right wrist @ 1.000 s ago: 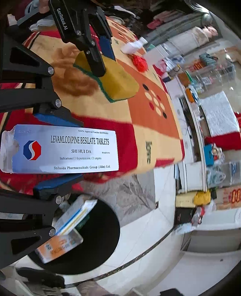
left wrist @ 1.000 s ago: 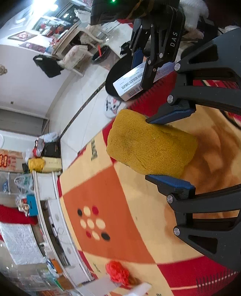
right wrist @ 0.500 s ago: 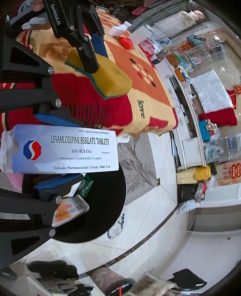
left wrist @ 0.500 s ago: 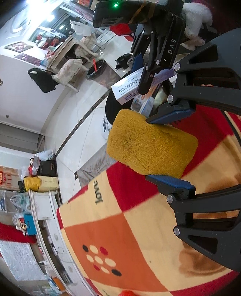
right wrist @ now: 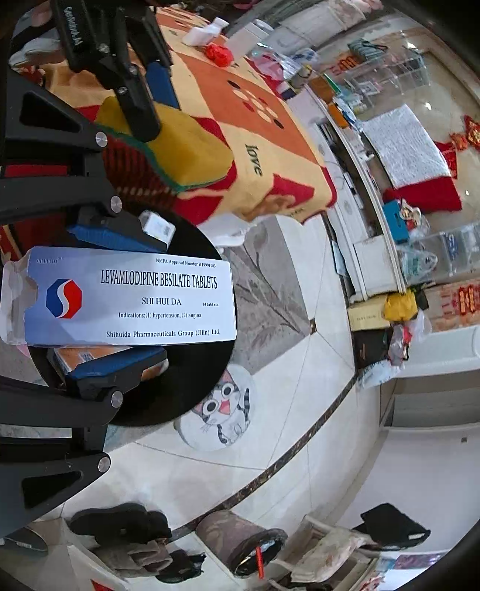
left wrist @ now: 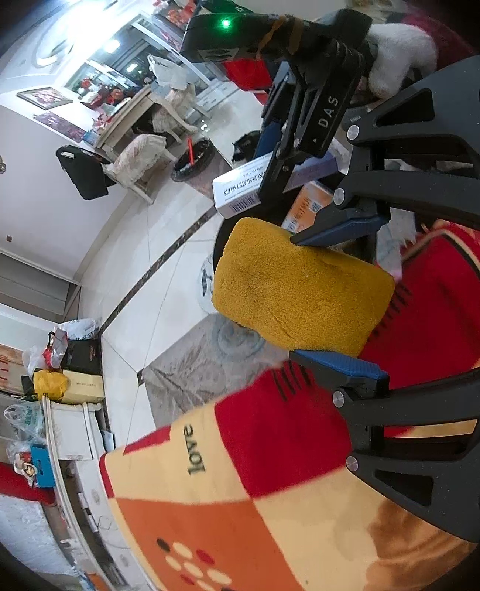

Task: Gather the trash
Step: 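Open the left tool to drop the sponge while the right drops the white box into the bin, then move both tools back to the blanket toward the white foam block and red bag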

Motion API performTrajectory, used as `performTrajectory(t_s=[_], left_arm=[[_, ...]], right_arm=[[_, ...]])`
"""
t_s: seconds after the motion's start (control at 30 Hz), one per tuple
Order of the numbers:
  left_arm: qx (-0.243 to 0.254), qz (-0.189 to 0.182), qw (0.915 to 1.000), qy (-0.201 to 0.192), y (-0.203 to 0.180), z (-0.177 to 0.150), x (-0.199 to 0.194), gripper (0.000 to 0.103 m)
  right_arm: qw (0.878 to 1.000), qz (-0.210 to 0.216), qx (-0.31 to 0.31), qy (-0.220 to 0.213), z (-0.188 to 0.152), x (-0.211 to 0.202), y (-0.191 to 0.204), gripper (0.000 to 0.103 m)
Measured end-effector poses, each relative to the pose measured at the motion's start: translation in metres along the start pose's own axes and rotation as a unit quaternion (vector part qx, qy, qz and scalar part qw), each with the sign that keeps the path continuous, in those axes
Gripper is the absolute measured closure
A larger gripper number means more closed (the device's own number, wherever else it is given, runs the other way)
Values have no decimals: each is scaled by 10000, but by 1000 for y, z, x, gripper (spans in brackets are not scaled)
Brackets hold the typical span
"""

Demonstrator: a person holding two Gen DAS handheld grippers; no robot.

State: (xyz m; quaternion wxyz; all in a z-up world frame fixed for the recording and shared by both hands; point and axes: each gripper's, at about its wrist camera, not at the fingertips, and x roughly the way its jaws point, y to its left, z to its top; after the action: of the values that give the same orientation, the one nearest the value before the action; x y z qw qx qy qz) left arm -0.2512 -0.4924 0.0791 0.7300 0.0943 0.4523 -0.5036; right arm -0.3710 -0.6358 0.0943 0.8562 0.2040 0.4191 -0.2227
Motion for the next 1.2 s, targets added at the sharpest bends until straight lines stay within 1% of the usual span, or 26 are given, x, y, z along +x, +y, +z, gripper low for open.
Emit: performTrajectory(t_s=[0.03,0.07,0.13,0.2,0.23,0.37,0.57,0.73,0.93,1.2], left_arm=[[-38,-50,10000,-20,-2,2,1,47],[-91,-137,9999,-39,-3,4,4,45],[-164,-321,9994,-3,-3,6,8,42],[-203,-445,9988,57,-3,8,11,37],[-185,-483,9986,63,-3,8,11,36],[-86,-357,9993,73,0,5,8,36],[-310,-226,9993,38,21,0,-4,36],[-402,-95,9991,-58,36,-5,-18,36],[-476,210,9984,-231,53,-17,-36,36],[-601,651,9951,-446,92,-37,-66,36]], right_arm=[[10000,-12,47,-16,1,0,-3,50],[9999,-26,113,-17,2,0,-5,43],[9996,-87,259,-8,1,1,-11,34],[9994,-74,350,7,-1,0,-16,34],[9993,-69,358,26,-2,0,-17,34],[9994,-39,334,111,-10,1,-17,34],[9994,44,286,168,-16,3,-8,34],[9996,105,178,199,-18,4,5,34],[9994,243,-74,251,-20,9,33,34],[9976,483,-387,321,-22,16,78,34]])
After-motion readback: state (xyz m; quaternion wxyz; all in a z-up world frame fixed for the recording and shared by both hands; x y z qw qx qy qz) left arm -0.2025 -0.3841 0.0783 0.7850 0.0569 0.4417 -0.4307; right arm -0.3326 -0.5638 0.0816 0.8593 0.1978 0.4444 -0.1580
